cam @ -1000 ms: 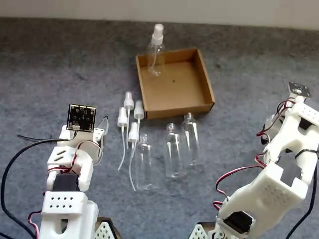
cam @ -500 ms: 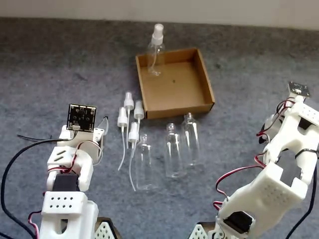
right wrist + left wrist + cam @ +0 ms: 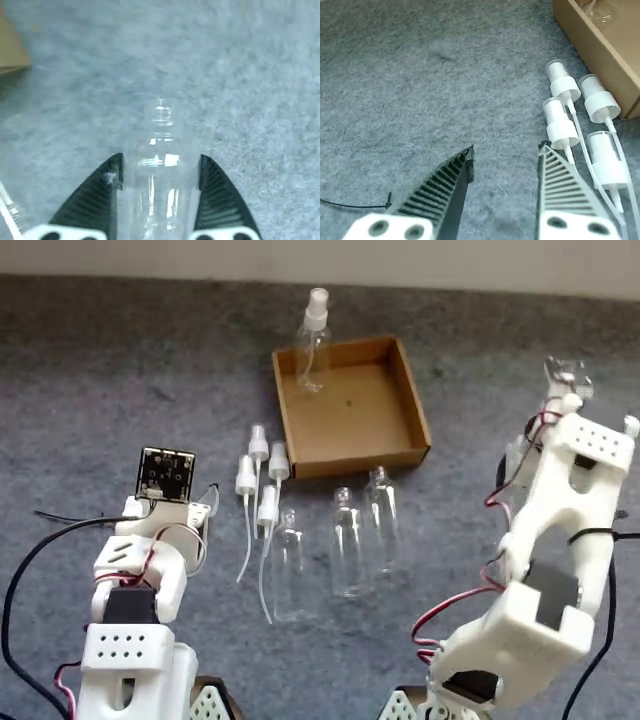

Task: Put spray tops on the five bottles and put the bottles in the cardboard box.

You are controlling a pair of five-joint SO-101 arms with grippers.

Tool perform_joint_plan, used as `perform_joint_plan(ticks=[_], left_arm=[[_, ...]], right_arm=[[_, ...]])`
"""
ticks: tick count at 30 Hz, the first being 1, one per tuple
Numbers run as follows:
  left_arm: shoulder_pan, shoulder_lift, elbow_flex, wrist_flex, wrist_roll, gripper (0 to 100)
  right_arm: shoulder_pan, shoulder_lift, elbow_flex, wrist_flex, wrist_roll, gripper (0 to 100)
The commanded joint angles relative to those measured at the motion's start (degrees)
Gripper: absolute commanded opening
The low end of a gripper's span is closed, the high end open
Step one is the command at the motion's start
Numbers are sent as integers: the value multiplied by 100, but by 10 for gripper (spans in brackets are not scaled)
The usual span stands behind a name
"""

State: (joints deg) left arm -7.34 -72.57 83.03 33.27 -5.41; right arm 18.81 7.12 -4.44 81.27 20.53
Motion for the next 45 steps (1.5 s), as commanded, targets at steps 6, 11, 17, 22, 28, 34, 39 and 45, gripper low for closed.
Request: perform_joint_plan(ticks=[6, 11, 17, 22, 28, 34, 39, 45], left_arm=[[84, 303, -1209, 774, 9, 192], [84, 2308, -2642, 1240, 9, 193], [84, 5007, -4673, 1749, 237, 195], [374, 6633, -6009, 2101, 554, 195], [822, 7512, -6765, 2277, 923, 195], [822, 8242, -7037, 2189, 1099, 193], [840, 8629, -7081, 2180, 1090, 179], [822, 8769, -7037, 2189, 1081, 114]], right_arm=[[-1015, -2202, -75, 154, 9, 5], [-1464, -3618, 1191, -479, 9, 5], [-1974, -5288, 3275, -1323, 9, 5], [-2018, -6220, 4470, -1736, 18, 5], [-2018, -7169, 5332, -1780, 1301, 5], [-2018, -8215, 5745, -1789, 844, 5], [-2026, -8505, 5754, -1789, 818, 5], [-2026, -8338, 5736, -1780, 431, 5]])
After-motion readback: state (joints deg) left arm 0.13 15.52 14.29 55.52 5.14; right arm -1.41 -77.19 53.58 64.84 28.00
